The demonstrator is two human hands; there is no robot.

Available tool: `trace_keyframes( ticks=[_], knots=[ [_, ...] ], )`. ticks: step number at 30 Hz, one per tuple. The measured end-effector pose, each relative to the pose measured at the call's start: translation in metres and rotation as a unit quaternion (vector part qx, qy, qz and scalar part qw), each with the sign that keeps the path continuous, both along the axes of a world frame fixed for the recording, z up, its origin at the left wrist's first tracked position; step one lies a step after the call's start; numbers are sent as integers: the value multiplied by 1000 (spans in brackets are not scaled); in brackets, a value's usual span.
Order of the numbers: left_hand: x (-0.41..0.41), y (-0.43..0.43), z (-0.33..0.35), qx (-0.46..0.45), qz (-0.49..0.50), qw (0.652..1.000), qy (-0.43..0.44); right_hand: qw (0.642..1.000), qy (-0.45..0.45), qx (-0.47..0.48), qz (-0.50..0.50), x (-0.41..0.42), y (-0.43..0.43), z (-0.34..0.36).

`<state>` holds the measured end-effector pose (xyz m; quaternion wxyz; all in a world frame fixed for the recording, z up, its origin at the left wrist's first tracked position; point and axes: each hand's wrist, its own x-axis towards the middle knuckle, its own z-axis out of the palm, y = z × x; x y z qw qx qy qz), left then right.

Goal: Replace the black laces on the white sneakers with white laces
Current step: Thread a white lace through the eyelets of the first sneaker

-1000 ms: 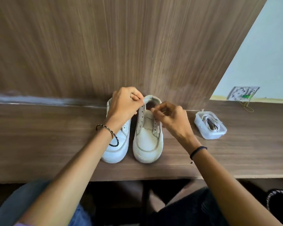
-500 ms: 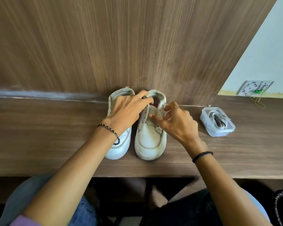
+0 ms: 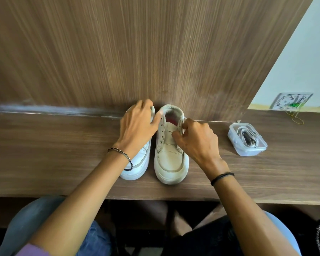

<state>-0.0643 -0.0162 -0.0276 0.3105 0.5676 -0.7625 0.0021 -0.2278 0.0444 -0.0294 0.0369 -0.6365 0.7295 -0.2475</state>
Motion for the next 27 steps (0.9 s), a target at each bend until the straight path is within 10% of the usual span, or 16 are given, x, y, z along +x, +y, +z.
trace_keyframes(
  ticks=[11, 17, 27],
  knots=[
    [1, -4, 9, 170, 31, 982, 77, 996, -61, -23, 63, -18, -16, 6],
    [1, 6, 24, 132, -48, 990, -12, 976, 92, -102, 170, -10, -33, 21],
    [13, 20, 51, 43, -226, 958, -171, 928, 295, 49, 221, -17, -25, 54]
  ],
)
